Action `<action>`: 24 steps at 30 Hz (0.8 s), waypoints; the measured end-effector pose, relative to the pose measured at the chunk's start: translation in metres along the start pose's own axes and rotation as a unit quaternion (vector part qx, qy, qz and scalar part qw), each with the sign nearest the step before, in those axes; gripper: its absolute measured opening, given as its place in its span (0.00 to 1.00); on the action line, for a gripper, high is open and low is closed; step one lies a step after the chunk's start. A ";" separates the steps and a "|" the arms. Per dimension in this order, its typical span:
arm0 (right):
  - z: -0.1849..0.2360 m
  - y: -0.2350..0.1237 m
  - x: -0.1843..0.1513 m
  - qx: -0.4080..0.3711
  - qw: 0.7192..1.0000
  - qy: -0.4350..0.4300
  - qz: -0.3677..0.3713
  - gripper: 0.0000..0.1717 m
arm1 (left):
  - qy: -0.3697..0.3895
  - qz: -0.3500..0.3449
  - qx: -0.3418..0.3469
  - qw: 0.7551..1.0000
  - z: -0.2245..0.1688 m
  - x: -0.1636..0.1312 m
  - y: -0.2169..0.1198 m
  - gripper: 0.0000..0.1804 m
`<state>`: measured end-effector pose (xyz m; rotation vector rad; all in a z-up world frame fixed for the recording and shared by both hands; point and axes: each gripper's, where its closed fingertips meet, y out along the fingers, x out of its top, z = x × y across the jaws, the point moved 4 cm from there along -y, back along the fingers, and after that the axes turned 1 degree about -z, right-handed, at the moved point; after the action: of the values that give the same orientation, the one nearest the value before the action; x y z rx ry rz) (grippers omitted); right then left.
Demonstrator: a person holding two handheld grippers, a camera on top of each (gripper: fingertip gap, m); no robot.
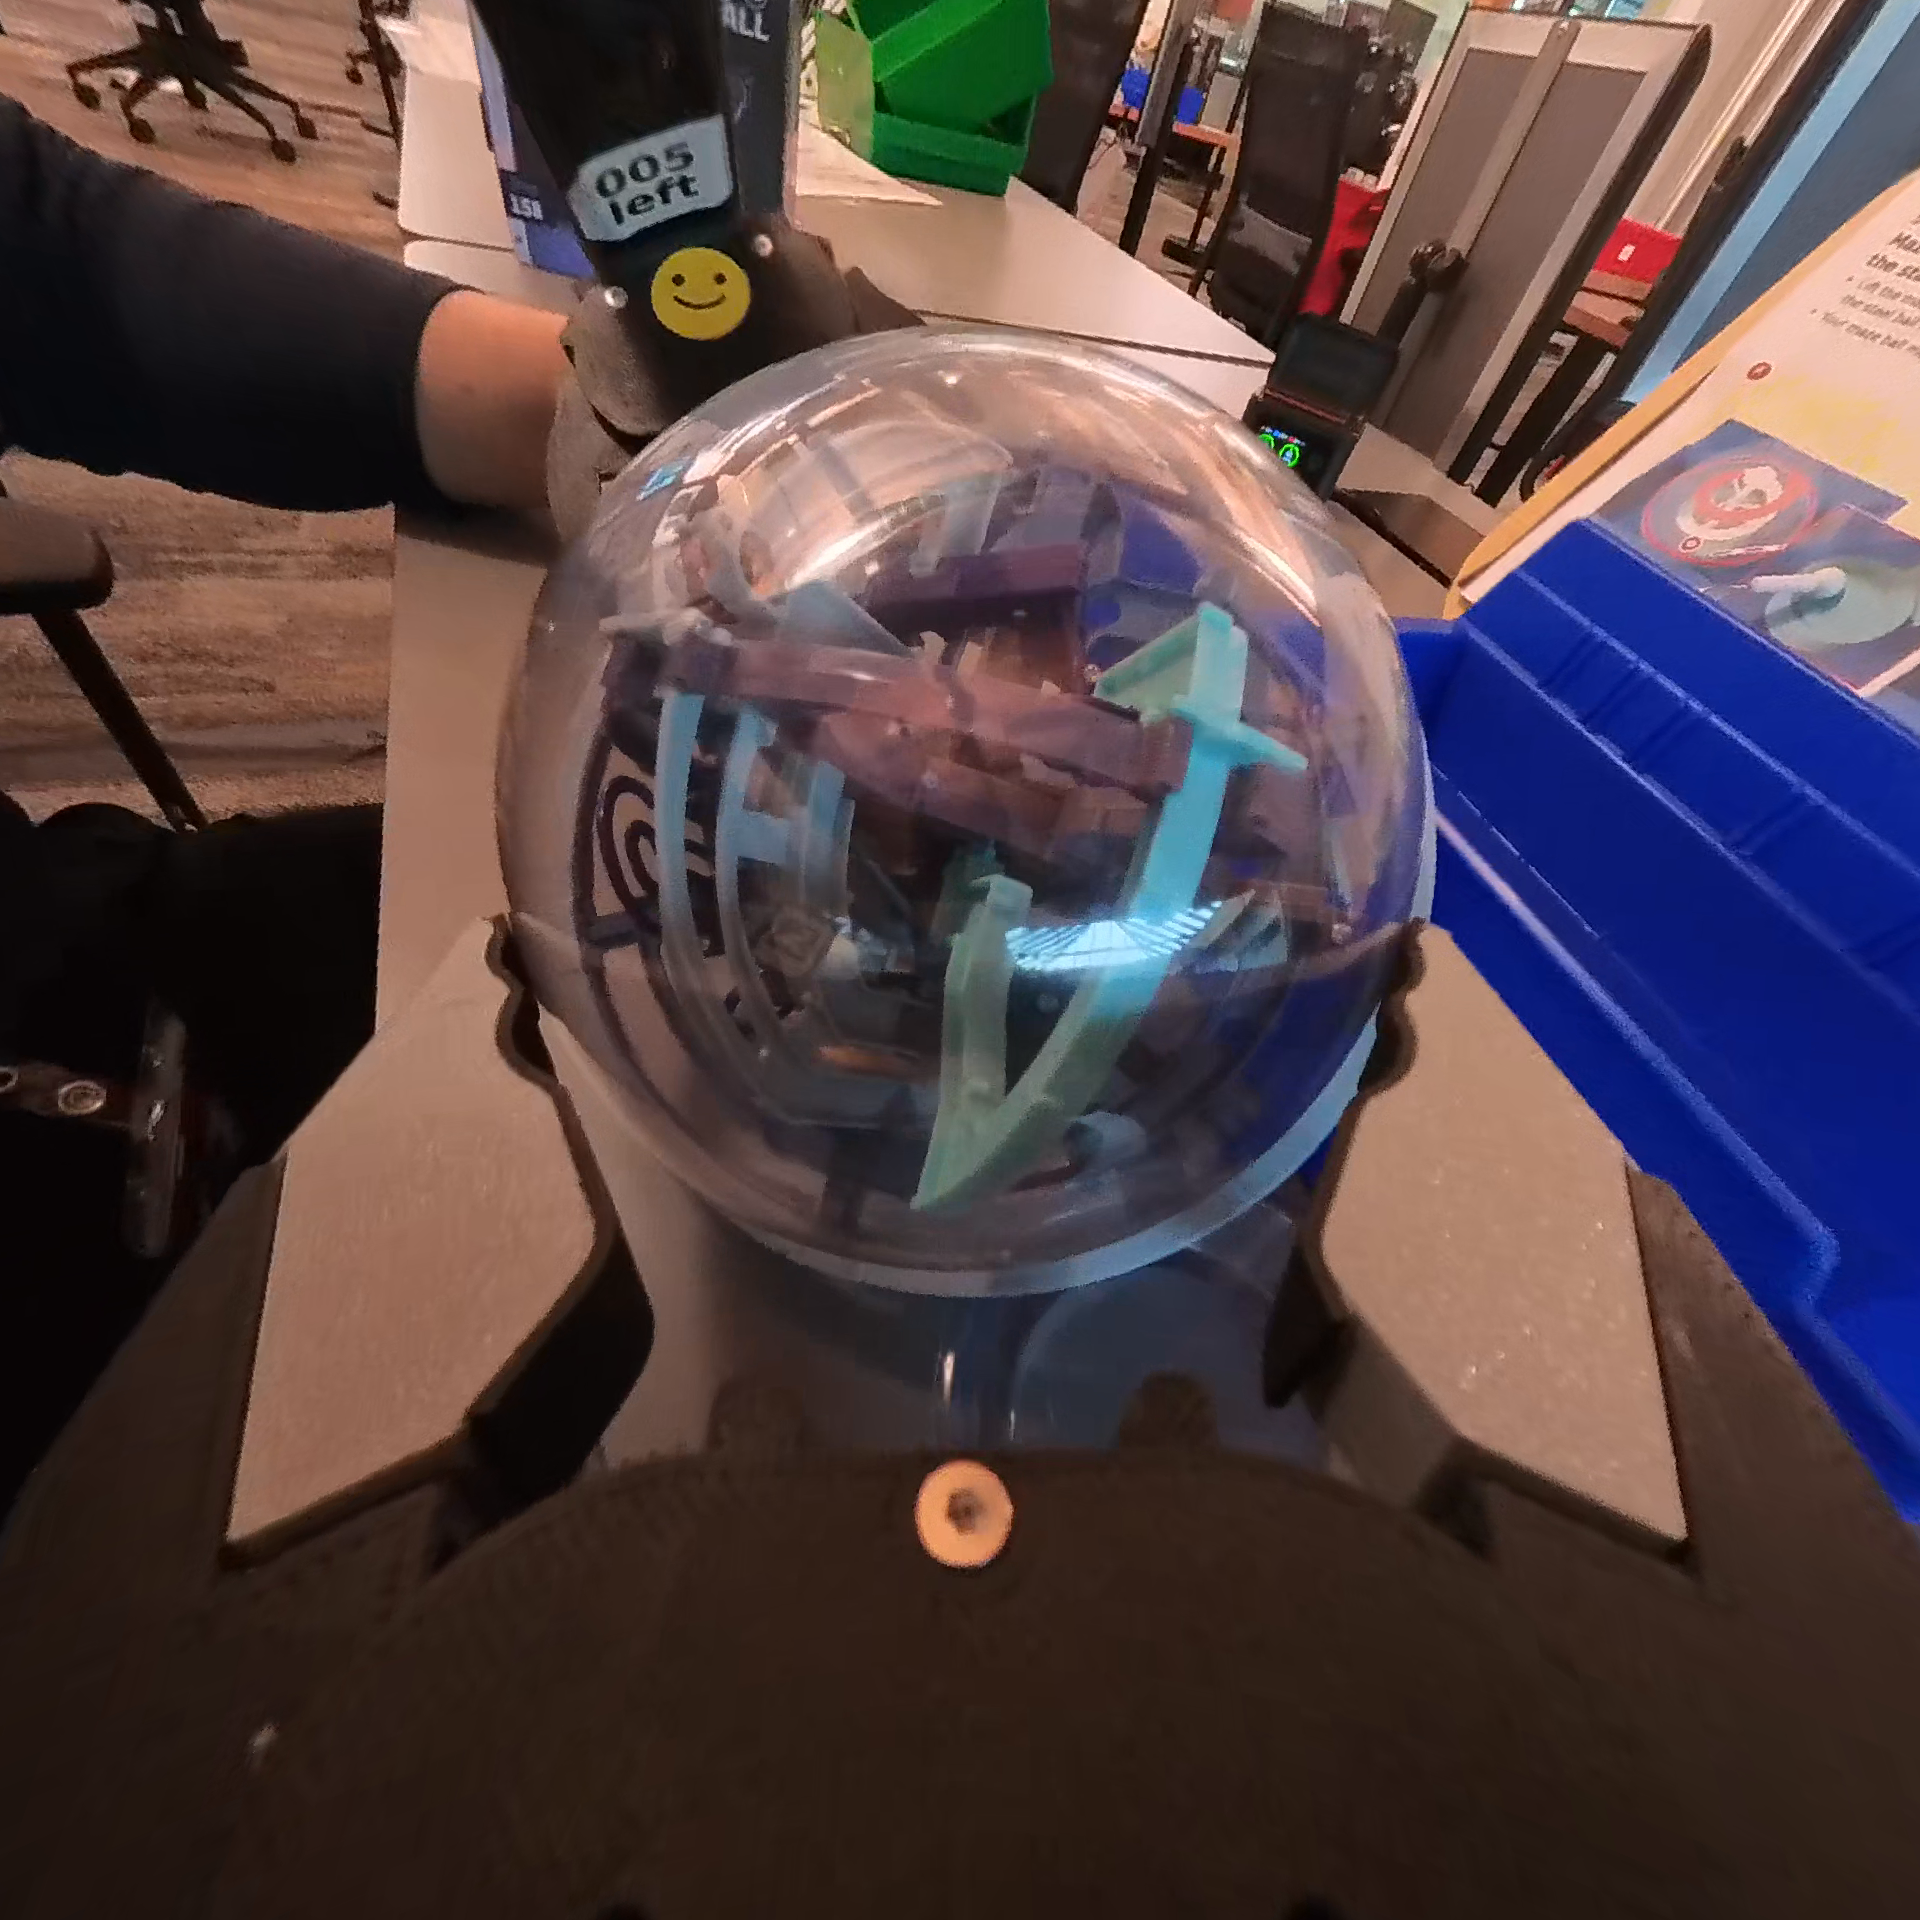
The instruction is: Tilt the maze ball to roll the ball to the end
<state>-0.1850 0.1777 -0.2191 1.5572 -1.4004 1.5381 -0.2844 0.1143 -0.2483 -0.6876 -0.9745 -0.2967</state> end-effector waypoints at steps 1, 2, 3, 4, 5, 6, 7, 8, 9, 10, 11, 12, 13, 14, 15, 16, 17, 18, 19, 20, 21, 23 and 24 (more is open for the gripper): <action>0.000 0.001 0.001 -0.001 1.000 -0.002 -0.003 0.89 | 0.000 0.004 -0.001 1.000 0.000 -0.001 0.001 0.60; 0.001 0.002 0.002 -0.002 1.000 -0.008 -0.006 0.88 | 0.003 0.009 -0.002 1.000 0.000 -0.002 0.002 0.62; 0.002 0.003 0.004 -0.002 1.000 -0.015 -0.010 0.88 | 0.008 0.014 -0.002 1.000 0.000 -0.003 0.004 0.64; 0.003 0.004 0.005 -0.002 1.000 -0.021 -0.014 0.89 | 0.015 0.020 -0.001 1.000 0.000 -0.004 0.005 0.66; 0.004 0.005 0.005 -0.001 1.000 -0.025 -0.018 0.89 | 0.022 0.028 0.003 0.999 0.000 -0.006 0.007 0.67; 0.004 0.005 0.006 -0.001 0.999 -0.025 -0.022 0.89 | 0.030 0.035 0.009 0.999 0.001 -0.007 0.008 0.68; 0.004 0.006 0.005 0.001 1.000 -0.020 -0.022 0.89 | 0.040 0.040 0.017 0.998 0.002 -0.008 0.010 0.68; 0.003 0.006 0.004 0.004 1.000 -0.012 -0.020 0.88 | 0.048 0.038 0.023 0.998 0.002 -0.008 0.010 0.69; 0.003 0.006 0.003 0.008 1.000 -0.006 -0.018 0.88 | 0.053 0.030 0.024 0.998 0.003 -0.006 0.009 0.70; 0.003 0.006 0.001 0.013 1.000 -0.001 -0.017 0.89 | 0.054 0.020 0.022 0.998 0.002 -0.004 0.008 0.70; 0.004 0.007 0.000 0.019 1.000 0.004 -0.017 0.89 | 0.055 0.008 0.019 0.998 0.001 -0.002 0.006 0.71; 0.006 0.007 -0.001 0.024 1.000 0.009 -0.017 0.89 | 0.053 -0.002 0.014 0.999 0.000 0.000 0.006 0.74; 0.007 0.008 -0.001 0.028 0.999 0.013 -0.018 0.89 | 0.048 -0.006 0.009 0.999 -0.002 0.002 0.006 0.76; 0.008 0.010 -0.001 0.029 0.999 0.013 -0.017 0.89 | 0.040 -0.008 0.004 0.999 -0.003 0.003 0.006 0.79; 0.008 0.011 0.000 0.027 0.999 0.012 -0.017 0.89 | 0.035 -0.009 0.002 0.999 -0.003 0.004 0.006 0.81; 0.009 0.012 0.000 0.027 0.999 0.010 -0.016 0.89 | 0.034 -0.009 0.001 0.999 -0.003 0.004 0.006 0.82; 0.009 0.013 0.000 0.026 1.000 0.009 -0.014 0.89 | 0.036 -0.009 0.003 0.999 -0.003 0.004 0.006 0.82; 0.010 0.014 0.001 0.025 1.000 0.007 -0.011 0.89 | 0.038 -0.009 0.006 0.999 -0.003 0.004 0.005 0.83; 0.011 0.015 0.001 0.022 1.000 0.006 -0.009 0.89 | 0.041 -0.008 0.011 0.999 -0.003 0.004 0.005 0.83; 0.012 0.017 0.001 0.021 1.000 0.004 -0.005 0.89 | 0.044 -0.007 0.015 0.999 -0.004 0.003 0.004 0.84; 0.013 0.018 0.002 0.020 1.000 0.002 -0.002 0.90 | 0.046 -0.007 0.018 0.999 -0.004 0.003 0.003 0.83; 0.014 0.020 0.002 0.024 1.000 0.008 0.001 0.90 | 0.044 -0.005 0.014 0.999 -0.005 0.003 -0.001 0.83; 0.015 0.022 0.001 0.029 0.999 0.019 0.000 0.90 | 0.037 0.001 0.007 0.999 -0.005 0.003 -0.004 0.83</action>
<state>-0.1995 0.1568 -0.2270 1.5534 -1.3462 1.6120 -0.2810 0.1084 -0.2461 -0.6616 -0.9043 -0.3111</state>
